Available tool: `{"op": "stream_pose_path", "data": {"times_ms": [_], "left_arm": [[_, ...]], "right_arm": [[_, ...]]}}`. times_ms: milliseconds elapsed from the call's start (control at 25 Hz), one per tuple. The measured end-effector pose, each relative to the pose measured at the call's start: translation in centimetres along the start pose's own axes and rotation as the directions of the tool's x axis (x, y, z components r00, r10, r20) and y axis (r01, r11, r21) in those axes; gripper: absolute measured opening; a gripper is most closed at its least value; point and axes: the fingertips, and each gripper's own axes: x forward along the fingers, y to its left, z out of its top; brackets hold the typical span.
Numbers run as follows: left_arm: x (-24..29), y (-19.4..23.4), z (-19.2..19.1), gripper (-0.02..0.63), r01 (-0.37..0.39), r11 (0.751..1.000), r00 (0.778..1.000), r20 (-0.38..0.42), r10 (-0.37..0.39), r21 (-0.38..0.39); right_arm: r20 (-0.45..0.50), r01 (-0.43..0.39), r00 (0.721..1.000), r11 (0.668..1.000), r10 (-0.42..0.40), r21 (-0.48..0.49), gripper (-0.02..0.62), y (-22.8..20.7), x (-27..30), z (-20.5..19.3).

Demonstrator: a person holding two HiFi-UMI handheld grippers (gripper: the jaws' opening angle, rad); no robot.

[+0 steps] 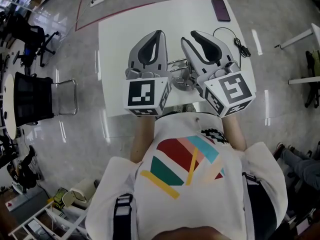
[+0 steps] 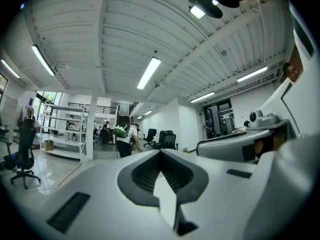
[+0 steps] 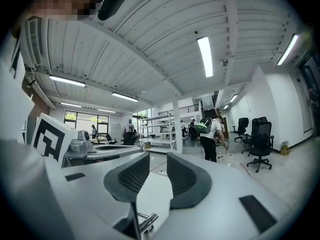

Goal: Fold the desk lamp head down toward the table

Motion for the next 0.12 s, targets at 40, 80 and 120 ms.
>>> {"op": "stream_pose_path", "data": {"times_ms": [40, 80, 120], "left_arm": [[0.02, 0.06, -0.26, 0.044, -0.003, 1.000, 1.000, -0.002, 0.003, 0.003], [0.03, 0.15, -0.46, 0.044, -0.006, 1.000, 1.000, -0.002, 0.006, 0.005], [0.03, 0.25, -0.64, 0.044, -0.010, 1.000, 1.000, -0.002, 0.010, 0.007]], "right_arm": [[-0.002, -0.002, 1.000, 1.000, 0.002, 0.002, 0.112, 0.03, 0.04, -0.29], [-0.004, -0.003, 1.000, 1.000, 0.003, 0.003, 0.112, 0.06, 0.09, -0.55], [-0.006, -0.005, 1.000, 1.000, 0.005, 0.004, 0.112, 0.10, 0.14, -0.80]]}}
